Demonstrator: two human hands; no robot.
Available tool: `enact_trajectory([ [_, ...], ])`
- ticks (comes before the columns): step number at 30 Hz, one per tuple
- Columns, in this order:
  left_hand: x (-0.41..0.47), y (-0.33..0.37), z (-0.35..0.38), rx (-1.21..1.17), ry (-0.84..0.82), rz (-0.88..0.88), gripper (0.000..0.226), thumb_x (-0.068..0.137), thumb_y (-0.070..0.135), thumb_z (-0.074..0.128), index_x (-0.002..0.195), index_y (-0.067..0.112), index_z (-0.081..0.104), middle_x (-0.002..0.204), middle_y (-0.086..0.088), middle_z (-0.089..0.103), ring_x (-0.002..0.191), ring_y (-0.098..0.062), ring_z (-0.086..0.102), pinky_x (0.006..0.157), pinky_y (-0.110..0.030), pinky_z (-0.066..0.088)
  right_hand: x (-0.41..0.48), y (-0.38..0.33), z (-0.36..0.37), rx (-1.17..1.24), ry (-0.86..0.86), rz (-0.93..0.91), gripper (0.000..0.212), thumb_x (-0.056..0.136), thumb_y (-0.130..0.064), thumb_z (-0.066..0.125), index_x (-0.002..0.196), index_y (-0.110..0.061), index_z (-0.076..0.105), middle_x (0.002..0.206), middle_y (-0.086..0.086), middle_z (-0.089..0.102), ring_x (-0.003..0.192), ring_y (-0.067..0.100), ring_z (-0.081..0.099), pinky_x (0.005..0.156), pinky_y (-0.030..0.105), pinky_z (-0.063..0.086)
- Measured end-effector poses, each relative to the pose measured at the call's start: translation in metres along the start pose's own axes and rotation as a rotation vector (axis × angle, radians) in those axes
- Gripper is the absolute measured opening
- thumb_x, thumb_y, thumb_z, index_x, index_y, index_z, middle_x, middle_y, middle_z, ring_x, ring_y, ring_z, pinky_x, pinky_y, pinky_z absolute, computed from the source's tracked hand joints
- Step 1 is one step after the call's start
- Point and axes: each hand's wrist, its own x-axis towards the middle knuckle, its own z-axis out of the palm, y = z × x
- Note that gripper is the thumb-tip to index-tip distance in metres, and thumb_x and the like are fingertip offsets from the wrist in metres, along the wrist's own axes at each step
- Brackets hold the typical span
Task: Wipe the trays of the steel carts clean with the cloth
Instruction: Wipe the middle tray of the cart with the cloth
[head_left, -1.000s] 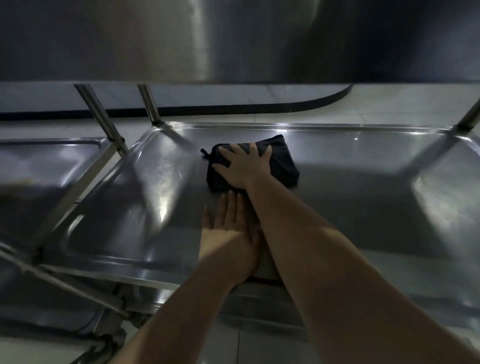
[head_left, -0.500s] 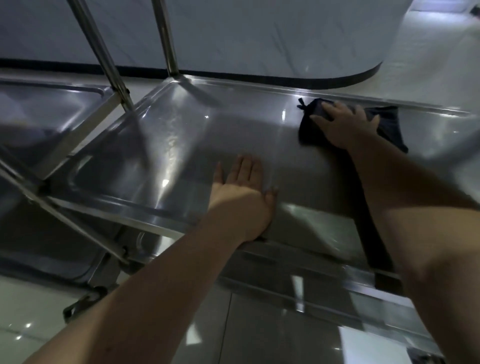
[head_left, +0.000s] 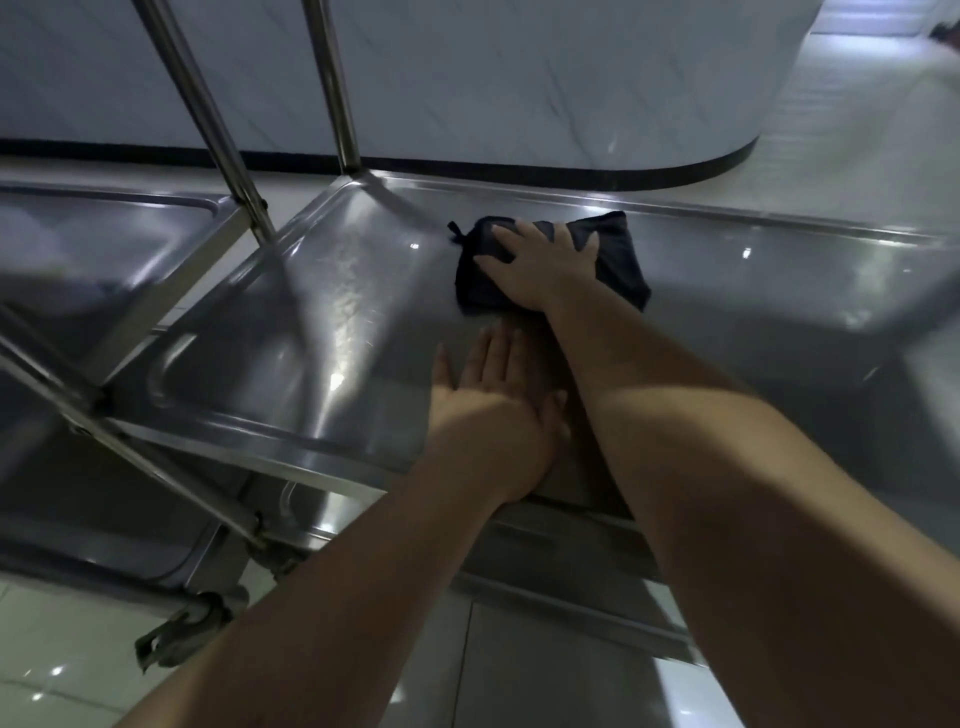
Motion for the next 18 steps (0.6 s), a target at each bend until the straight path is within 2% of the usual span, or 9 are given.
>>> enact_trajectory([
  [8, -0.002, 0.007, -0.007, 0.0, -0.057, -0.055, 0.069, 0.101, 0.051, 0.018, 0.157, 0.015, 0.0, 0.164, -0.001, -0.005, 0.15, -0.013, -0.008, 0.118, -0.051, -0.01, -0.072, 0.035, 0.009, -0.023, 0.043, 0.033, 0.064, 0.092, -0.07, 0.019, 0.152, -0.045, 0.015, 0.163, -0.012, 0.011, 0.15, 0.031, 0.003, 0.113, 0.067, -0.002],
  [14, -0.007, 0.009, -0.009, -0.041, -0.054, -0.061, 0.068, 0.1, 0.051, 0.022, 0.157, 0.015, 0.008, 0.165, -0.001, 0.002, 0.15, -0.014, -0.004, 0.119, -0.05, -0.007, -0.129, 0.081, -0.003, 0.006, 0.015, 0.209, 0.064, 0.092, -0.072, 0.02, 0.151, -0.047, 0.014, 0.163, -0.015, 0.008, 0.15, 0.028, 0.0, 0.113, 0.068, -0.004],
  [18, -0.011, 0.009, -0.007, -0.019, -0.025, -0.058, 0.067, 0.1, 0.048, 0.024, 0.156, 0.015, 0.01, 0.164, -0.001, 0.005, 0.15, -0.015, -0.001, 0.119, -0.051, -0.006, -0.18, 0.072, 0.0, 0.006, -0.027, 0.235, 0.065, 0.09, -0.075, 0.016, 0.15, -0.051, 0.009, 0.163, -0.017, 0.004, 0.151, 0.026, -0.003, 0.113, 0.065, -0.006],
])
